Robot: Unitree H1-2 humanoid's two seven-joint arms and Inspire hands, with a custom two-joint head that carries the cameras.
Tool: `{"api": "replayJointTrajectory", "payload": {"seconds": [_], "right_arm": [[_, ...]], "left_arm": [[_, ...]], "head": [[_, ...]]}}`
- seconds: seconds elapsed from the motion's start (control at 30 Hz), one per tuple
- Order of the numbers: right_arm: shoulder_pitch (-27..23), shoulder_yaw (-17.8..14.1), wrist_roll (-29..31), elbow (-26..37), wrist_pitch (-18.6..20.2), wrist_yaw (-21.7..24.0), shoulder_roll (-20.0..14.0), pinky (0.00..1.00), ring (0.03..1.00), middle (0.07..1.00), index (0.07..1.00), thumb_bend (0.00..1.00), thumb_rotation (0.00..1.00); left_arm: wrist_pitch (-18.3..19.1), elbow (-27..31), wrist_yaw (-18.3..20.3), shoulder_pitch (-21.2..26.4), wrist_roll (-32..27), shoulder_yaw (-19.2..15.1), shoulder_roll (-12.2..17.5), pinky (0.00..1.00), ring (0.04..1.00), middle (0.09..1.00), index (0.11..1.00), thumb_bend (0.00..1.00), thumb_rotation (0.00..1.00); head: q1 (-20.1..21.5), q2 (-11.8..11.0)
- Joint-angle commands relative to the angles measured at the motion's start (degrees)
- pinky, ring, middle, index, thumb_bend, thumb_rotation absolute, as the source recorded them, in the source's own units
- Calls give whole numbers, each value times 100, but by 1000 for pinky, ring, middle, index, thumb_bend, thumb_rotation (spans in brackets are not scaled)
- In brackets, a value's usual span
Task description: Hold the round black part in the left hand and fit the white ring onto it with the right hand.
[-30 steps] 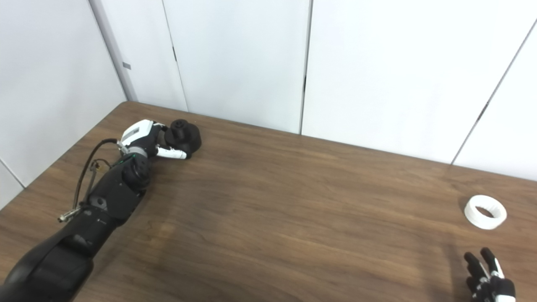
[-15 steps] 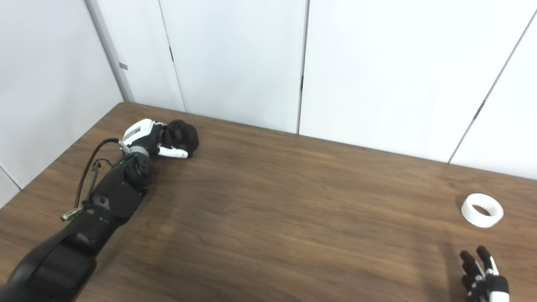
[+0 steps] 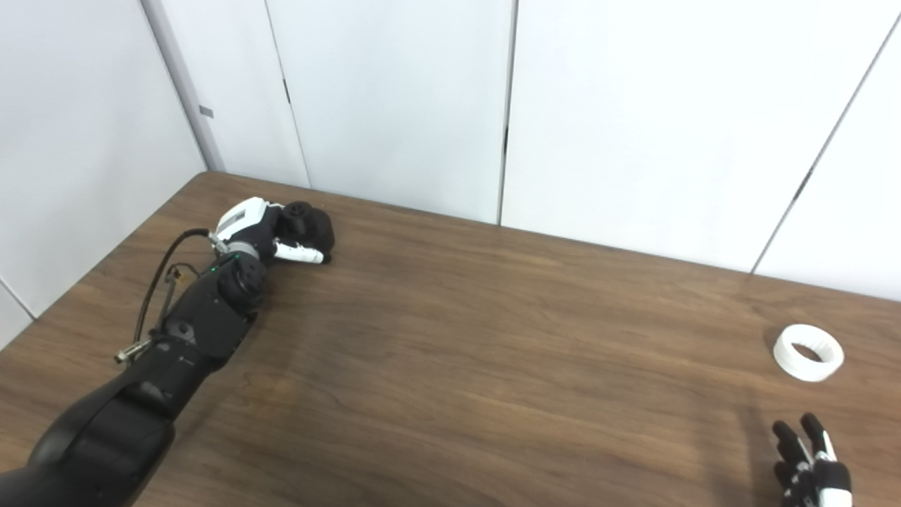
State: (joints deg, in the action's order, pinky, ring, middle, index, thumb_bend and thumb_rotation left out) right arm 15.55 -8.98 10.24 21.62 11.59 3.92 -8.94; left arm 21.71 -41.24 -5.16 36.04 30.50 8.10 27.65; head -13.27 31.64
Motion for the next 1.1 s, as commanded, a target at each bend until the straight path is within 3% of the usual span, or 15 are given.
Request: {"api": "replayJointTrajectory", "payload": {"seconds": [0.0, 0.3, 0.5, 0.57, 0.6, 0.67, 0.7, 0.87, 1.07], "right_arm": [[-35, 10, 7, 250, -36, -29, 35, 1000, 988, 933, 1000, 674, 1000], [-29, 14, 3, 269, -45, -35, 43, 1000, 996, 927, 1000, 642, 1000], [-30, 20, -35, 287, -22, -48, 35, 1000, 997, 936, 1000, 637, 1000], [-30, 24, -54, 301, -11, -58, 39, 1000, 994, 929, 1000, 634, 1000], [-32, 23, -56, 302, -8, -60, 41, 1000, 993, 928, 1000, 636, 1000], [-31, 22, -49, 294, -2, -53, 34, 1000, 997, 930, 1000, 639, 1000], [-31, 22, -39, 298, 11, -49, 32, 1000, 999, 931, 1000, 636, 1000], [-37, 33, -83, 300, -16, -55, 26, 1000, 1000, 936, 1000, 615, 1000], [-23, 43, -94, 395, 62, -75, 37, 1000, 1000, 934, 1000, 593, 1000]], "left_arm": [[-76, 57, -229, 388, 4, -46, 109, 1000, 1000, 978, 822, 1000, 336], [-80, 56, -327, 366, -30, 4, 114, 1000, 1000, 962, 809, 1000, 330], [-77, 95, -410, 336, -85, -55, 93, 1000, 993, 913, 679, 995, 282], [-230, 73, -596, 310, -273, -262, 21, 1000, 979, 884, 583, 923, 161], [-299, 56, -678, 298, -316, -321, 0, 1000, 960, 859, 534, 729, 111], [-392, 20, -800, 276, -324, -352, -15, 871, 876, 775, 491, 566, 62], [-419, 10, -846, 267, -330, -356, -19, 832, 851, 754, 485, 545, 53], [-519, -73, -878, 259, -352, -309, 4, 645, 721, 666, 479, 522, 43], [-558, 1, -856, 201, -343, -258, 24, 589, 688, 655, 480, 522, 44]], "head": [[-5, 7], [-7, 24], [-14, 28], [-14, 28], [-14, 28], [-6, 33], [-6, 33], [-6, 33], [8, 81]]}}
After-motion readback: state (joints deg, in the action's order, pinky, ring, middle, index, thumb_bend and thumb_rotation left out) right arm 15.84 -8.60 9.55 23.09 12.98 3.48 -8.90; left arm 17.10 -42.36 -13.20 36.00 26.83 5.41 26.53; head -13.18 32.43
